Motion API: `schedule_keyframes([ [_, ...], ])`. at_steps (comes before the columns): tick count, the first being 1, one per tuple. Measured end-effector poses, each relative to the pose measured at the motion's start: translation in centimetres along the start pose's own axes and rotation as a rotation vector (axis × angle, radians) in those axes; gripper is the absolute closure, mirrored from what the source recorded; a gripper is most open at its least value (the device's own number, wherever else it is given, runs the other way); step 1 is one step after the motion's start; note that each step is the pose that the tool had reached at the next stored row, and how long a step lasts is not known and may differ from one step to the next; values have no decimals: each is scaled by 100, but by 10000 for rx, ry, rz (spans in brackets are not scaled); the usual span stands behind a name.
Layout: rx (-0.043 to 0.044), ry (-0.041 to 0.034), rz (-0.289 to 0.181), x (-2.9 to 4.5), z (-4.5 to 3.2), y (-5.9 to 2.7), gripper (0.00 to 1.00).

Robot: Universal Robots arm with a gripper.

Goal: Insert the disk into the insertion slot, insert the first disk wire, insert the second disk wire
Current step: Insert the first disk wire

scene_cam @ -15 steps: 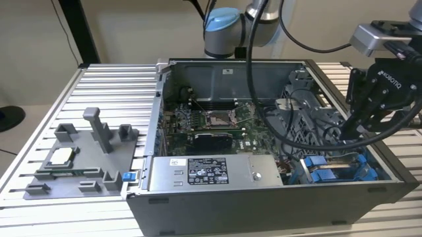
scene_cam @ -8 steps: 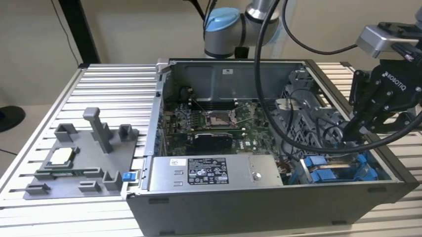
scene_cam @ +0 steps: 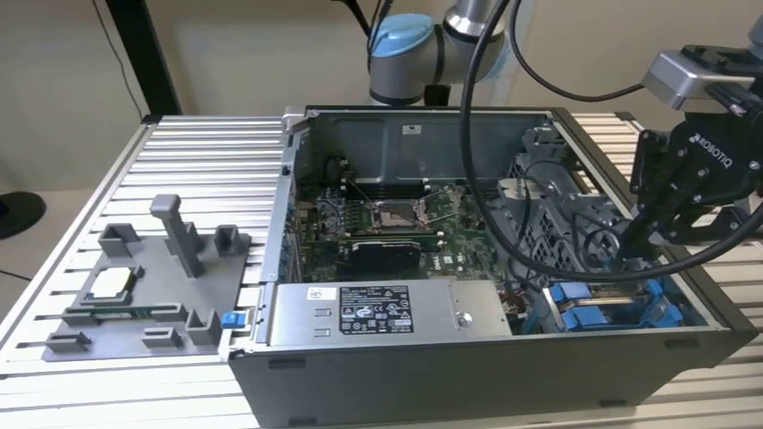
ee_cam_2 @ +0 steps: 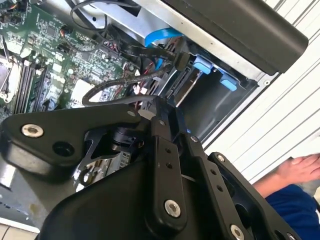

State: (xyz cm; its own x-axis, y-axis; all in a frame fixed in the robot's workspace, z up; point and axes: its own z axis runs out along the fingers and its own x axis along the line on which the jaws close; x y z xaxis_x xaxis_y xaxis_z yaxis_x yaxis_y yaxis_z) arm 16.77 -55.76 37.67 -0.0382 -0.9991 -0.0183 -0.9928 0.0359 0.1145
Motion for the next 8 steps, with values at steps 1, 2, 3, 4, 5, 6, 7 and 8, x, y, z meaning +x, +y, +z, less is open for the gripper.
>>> schedule_keyframes([
  [1,-7,2,1,3,9,-7,100],
  [2,-19,2,3,8,19,-16,100],
  [3,-32,4,2,14,26,-27,100],
  [4,-47,2,3,20,35,-37,100],
  [5,-60,0,4,27,41,-46,100],
  [6,-69,-1,3,34,45,-52,100],
  [7,-73,-3,4,43,48,-55,100],
  [8,-76,-7,5,53,50,-57,100],
])
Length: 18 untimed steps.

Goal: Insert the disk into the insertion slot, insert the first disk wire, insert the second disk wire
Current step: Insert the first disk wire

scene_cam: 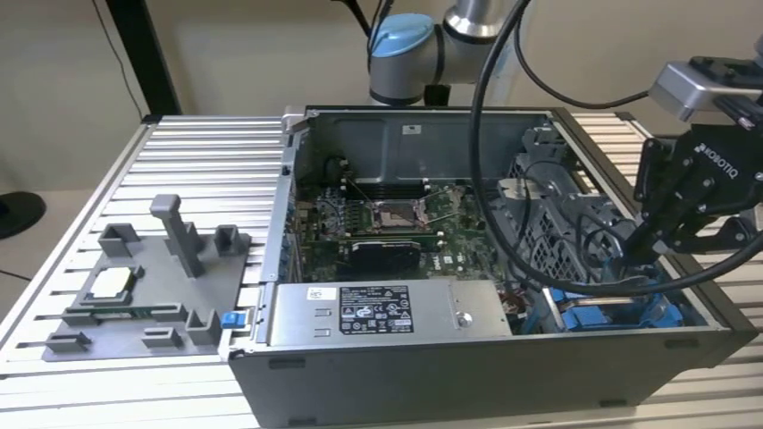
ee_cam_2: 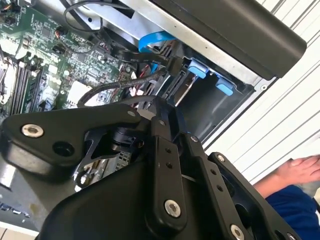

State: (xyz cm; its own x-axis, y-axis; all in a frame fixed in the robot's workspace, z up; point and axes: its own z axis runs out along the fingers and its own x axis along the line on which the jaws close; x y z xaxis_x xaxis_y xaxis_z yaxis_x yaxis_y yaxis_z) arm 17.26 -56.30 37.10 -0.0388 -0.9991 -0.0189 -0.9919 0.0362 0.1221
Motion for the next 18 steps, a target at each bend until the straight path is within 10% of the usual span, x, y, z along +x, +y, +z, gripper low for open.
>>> schedule_keyframes([
  [18,-3,-9,-2,31,34,-8,100],
])
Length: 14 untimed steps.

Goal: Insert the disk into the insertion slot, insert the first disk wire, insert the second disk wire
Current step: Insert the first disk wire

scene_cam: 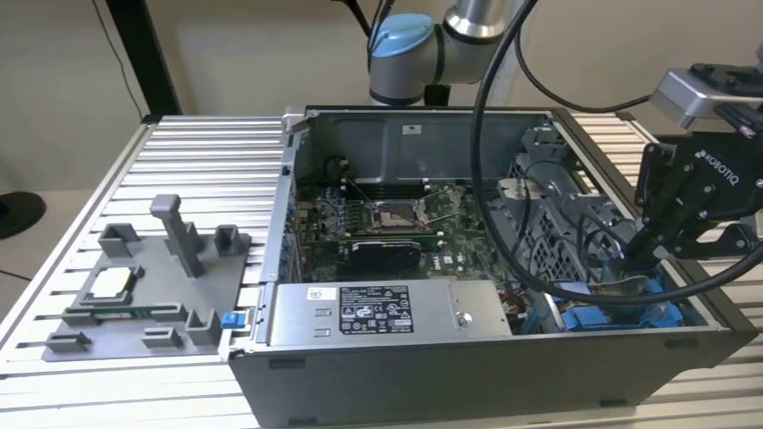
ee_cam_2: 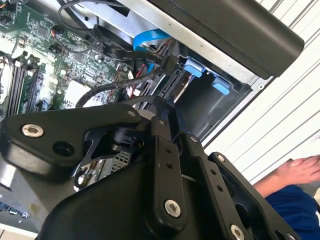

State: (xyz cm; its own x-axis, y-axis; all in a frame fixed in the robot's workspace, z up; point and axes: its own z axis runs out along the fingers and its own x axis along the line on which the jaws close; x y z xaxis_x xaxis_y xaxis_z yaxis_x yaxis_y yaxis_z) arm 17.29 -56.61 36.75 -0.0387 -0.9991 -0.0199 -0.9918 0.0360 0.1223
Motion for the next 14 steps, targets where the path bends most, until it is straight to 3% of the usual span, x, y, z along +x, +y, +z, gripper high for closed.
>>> schedule_keyframes([
  [4,-3,-54,-8,7,41,-7,100],
  [7,-10,-188,-25,14,65,-16,100],
  [8,-13,-267,-34,22,71,-21,100],
  [11,-26,-603,-74,61,84,-34,100],
  [14,-34,-791,-99,101,105,-45,100],
])
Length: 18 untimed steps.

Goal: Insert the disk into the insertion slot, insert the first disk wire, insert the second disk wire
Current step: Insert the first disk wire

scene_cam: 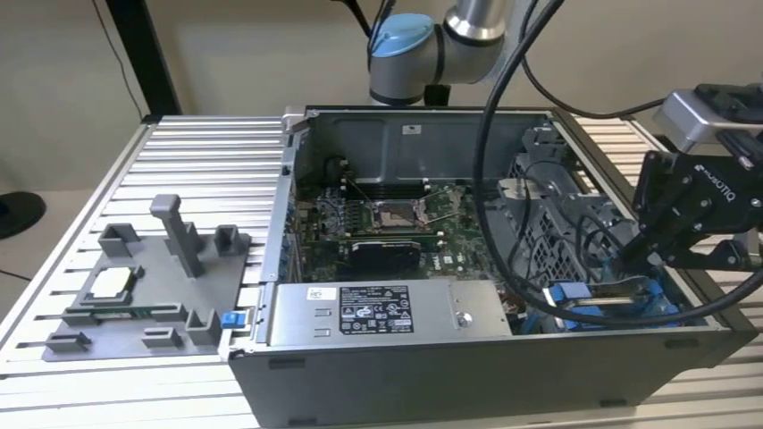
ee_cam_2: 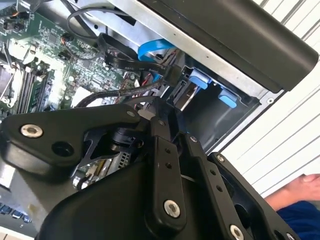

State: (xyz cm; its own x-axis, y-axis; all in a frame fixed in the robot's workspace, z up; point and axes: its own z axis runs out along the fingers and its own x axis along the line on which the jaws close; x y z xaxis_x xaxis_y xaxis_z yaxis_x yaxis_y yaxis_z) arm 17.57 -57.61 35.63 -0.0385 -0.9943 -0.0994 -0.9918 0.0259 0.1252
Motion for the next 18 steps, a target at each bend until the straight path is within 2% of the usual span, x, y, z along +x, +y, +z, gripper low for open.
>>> schedule_keyframes([
  [5,-46,-36,1,52,17,-32,100],
  [6,-81,-38,5,57,20,-42,100],
  [8,-219,-34,20,69,20,-69,100],
  [11,-376,-29,36,73,23,-94,100],
  [18,-391,-29,38,73,23,-95,100],
])
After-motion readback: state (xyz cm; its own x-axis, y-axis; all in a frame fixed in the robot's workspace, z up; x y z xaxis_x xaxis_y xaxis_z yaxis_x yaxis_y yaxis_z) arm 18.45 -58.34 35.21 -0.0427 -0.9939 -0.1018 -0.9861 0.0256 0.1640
